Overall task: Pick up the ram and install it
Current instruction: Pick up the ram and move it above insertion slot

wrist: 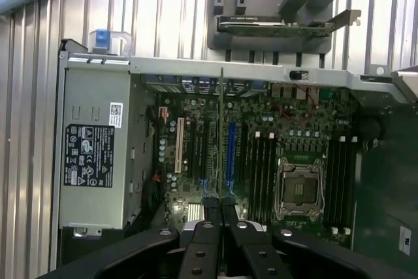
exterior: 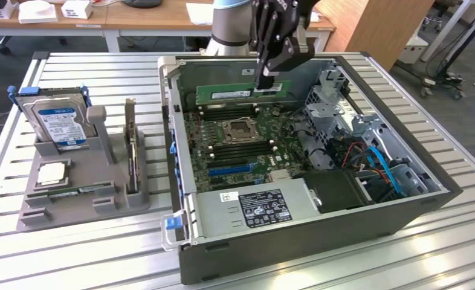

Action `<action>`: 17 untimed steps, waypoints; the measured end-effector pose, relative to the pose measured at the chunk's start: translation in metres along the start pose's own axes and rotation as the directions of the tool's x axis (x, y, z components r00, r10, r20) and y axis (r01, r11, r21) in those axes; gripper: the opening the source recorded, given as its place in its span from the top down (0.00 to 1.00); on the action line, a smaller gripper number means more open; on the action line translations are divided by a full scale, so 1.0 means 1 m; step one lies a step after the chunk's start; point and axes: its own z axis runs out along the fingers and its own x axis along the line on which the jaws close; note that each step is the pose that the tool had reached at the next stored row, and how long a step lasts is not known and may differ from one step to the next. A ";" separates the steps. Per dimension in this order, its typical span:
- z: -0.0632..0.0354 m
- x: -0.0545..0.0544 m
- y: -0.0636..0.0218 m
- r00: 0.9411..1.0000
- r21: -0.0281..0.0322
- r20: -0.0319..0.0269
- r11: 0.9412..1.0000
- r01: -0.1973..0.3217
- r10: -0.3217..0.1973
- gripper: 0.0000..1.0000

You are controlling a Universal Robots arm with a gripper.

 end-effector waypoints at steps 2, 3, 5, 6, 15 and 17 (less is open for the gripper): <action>-0.0002 0.000 -0.0056 1.000 0.000 0.000 1.000 0.000 0.000 0.88; -0.0003 0.000 -0.0085 1.000 0.000 0.000 1.000 0.000 0.000 0.88; -0.0005 0.001 -0.0143 1.000 0.000 0.000 1.000 0.000 0.000 0.88; -0.0006 0.001 -0.0172 1.000 0.000 0.000 1.000 0.000 0.000 0.88; -0.0015 0.001 -0.0398 1.000 0.000 0.000 1.000 0.000 0.000 0.88; -0.0016 0.002 -0.0442 1.000 0.000 0.000 1.000 0.000 0.000 0.88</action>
